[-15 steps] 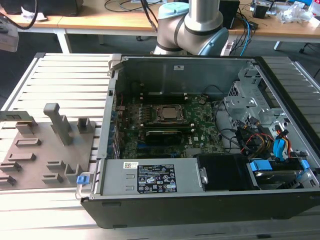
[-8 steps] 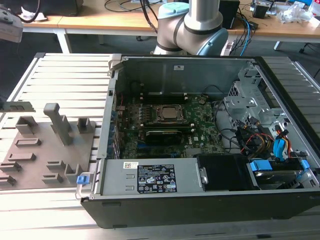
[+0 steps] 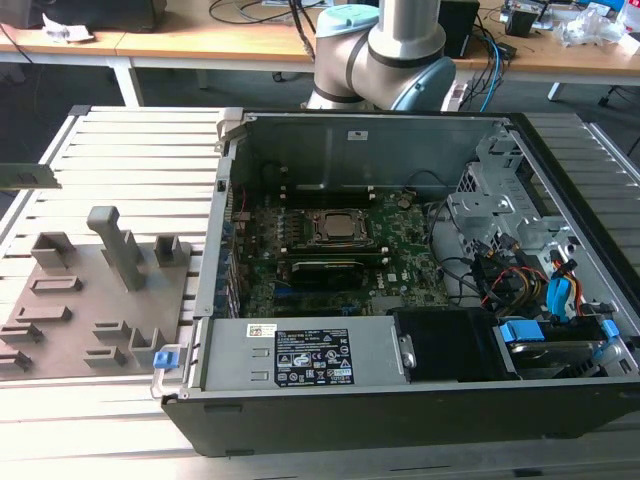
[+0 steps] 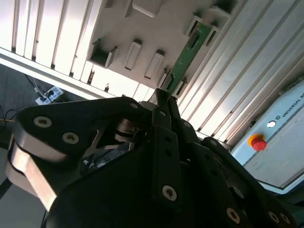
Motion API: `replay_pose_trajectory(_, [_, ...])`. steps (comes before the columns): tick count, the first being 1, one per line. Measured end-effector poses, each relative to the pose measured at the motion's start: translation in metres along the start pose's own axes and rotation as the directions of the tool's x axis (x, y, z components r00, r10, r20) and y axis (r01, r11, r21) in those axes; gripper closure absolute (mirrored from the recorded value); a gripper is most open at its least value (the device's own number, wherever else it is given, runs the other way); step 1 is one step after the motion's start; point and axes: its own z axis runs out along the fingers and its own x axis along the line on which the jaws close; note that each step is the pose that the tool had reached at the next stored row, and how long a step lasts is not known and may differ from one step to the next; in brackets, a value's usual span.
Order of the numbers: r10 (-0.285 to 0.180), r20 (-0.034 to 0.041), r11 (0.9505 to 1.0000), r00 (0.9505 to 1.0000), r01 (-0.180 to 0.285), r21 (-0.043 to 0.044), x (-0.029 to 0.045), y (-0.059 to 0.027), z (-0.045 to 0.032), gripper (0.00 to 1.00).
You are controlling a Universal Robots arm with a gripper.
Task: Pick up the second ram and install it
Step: 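Pick up the second ram and move it above second insertion slot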
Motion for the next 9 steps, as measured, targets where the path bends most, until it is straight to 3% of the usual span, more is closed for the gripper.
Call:
replay_pose_trajectory(2, [0.0, 0.0051, 1.0, 1.0, 0.0, -0.0003, -0.0001, 0.0002, -0.0018, 0.86])
replay_pose_trajectory(3, [0.0, 0.0127, 1.0, 0.9999, 0.0, -0.0009, -0.0001, 0.0002, -0.0021, 0.86])
replay_pose_trajectory(9, [0.0, 0.0196, 1.0, 0.9998, 0.0, -0.0013, 0.0003, 0.0001, -0.0021, 0.86])
